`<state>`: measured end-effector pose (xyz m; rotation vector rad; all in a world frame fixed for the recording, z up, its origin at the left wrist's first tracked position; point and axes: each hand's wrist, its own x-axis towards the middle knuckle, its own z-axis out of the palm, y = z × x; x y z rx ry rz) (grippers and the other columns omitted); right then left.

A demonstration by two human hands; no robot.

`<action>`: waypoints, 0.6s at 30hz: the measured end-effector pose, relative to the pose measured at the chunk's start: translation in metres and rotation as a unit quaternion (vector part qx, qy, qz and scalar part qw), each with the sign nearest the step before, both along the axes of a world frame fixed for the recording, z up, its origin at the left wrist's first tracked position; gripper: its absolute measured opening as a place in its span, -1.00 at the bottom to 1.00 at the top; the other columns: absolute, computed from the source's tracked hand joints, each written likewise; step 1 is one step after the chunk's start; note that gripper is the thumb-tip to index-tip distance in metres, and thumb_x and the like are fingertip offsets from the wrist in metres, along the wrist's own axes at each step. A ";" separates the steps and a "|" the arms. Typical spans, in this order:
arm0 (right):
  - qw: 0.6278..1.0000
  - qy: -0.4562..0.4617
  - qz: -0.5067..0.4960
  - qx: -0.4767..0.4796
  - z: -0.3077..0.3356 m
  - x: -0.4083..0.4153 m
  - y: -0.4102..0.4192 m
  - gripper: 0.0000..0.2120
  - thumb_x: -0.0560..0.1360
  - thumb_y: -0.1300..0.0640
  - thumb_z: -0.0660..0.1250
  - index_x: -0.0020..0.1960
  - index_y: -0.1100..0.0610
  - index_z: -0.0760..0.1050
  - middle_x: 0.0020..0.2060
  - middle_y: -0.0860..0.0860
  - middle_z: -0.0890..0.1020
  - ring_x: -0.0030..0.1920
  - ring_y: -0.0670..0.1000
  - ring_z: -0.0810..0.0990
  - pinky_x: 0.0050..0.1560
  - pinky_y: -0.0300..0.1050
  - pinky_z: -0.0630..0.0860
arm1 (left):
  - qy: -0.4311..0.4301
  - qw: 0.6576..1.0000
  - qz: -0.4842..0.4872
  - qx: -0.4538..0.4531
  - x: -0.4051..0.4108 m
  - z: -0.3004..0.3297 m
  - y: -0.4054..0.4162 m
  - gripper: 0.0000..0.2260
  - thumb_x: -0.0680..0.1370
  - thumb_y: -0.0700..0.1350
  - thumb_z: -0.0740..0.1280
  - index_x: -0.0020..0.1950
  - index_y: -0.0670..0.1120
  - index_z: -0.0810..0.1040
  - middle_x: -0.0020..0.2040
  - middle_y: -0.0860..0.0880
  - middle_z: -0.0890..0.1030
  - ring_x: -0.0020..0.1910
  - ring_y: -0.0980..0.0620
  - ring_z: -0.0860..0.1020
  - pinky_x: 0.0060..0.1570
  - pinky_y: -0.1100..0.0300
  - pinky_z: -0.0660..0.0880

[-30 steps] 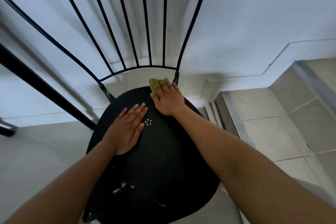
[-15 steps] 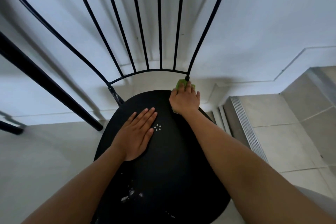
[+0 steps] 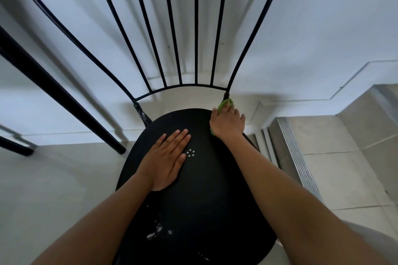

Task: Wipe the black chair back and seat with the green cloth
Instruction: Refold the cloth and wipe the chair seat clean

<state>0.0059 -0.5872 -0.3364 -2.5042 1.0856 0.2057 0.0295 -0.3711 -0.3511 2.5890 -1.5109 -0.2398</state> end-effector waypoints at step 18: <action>0.899 -0.059 0.427 -0.071 -0.006 0.001 0.089 -0.42 0.55 -0.14 -0.31 0.54 -0.03 -0.17 0.55 -0.08 -0.12 0.53 -0.05 -0.23 0.52 -0.02 -0.23 | 0.017 0.992 0.121 -0.002 0.001 0.000 0.063 -0.34 0.52 0.23 -0.35 0.55 -0.05 -0.15 0.56 0.02 -0.15 0.54 0.10 -0.21 0.49 0.14 -0.24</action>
